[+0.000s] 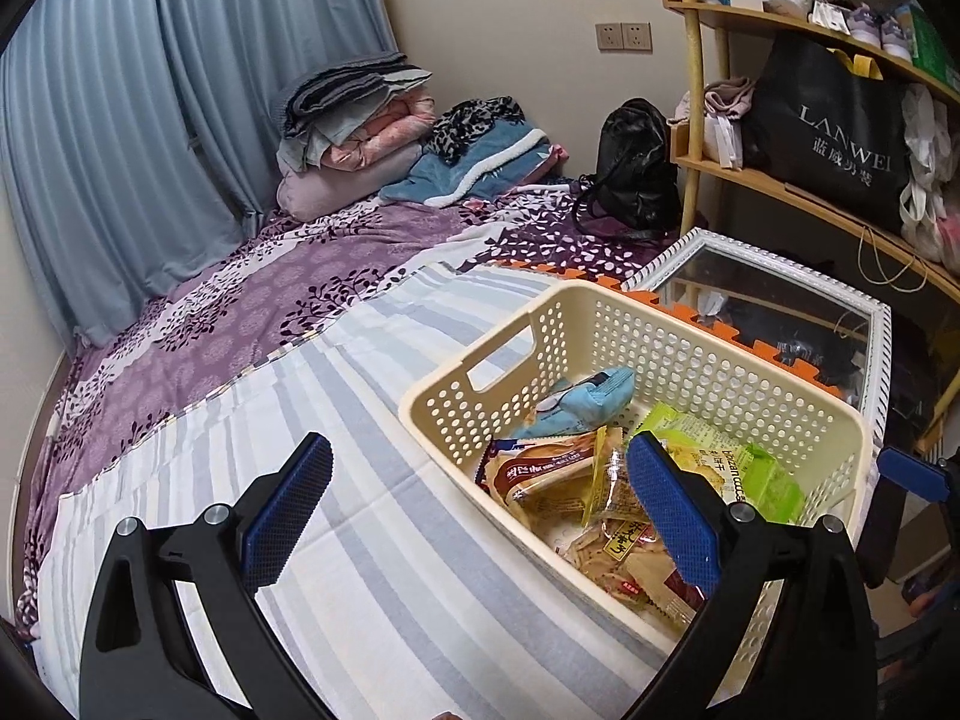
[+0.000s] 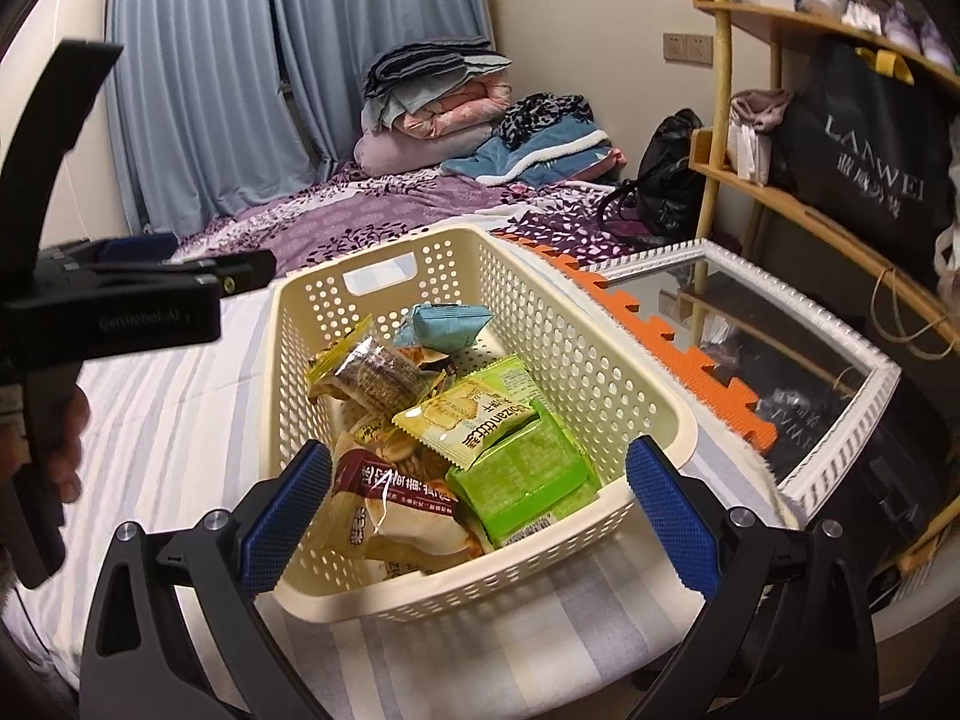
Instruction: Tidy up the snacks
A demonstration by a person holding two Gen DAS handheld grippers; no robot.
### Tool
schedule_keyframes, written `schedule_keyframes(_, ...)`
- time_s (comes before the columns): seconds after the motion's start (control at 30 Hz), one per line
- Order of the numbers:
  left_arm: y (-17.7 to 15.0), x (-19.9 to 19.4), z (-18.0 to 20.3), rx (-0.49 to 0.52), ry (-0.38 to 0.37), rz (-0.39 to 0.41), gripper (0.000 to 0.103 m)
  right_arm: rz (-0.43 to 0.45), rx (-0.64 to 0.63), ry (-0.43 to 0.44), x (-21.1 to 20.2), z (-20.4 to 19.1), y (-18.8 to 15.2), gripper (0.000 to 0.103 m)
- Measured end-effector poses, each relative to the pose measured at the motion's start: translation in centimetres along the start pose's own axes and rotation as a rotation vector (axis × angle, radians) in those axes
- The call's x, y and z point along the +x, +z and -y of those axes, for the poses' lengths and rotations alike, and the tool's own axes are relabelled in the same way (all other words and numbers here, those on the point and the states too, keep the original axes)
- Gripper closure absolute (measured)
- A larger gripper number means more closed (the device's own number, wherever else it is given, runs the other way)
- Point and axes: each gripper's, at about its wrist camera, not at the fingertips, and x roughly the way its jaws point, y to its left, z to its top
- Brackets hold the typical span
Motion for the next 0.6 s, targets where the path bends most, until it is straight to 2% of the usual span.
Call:
schedule_keyframes(0.17, -0.4, -0.8, -0.6, -0.018, 0.009, 0.008, 0.003, 0.003, -0.024, -0.003, -0.5, -0.7, 0.1, 0.005)
schedule_keyframes(0.3, -0.6, -1.3, -0.2, 0.016, 0.062, 0.028, 0.003, 0.004, -0.027, -0.013, -0.8, -0.9, 0.2, 0.005)
schedule_keyframes(0.6, -1.4, -1.9, 0.7, 0.062, 0.021, 0.011, 0.003, 0.001, -0.053, -0.035, -1.4, -1.1, -0.1, 0.005)
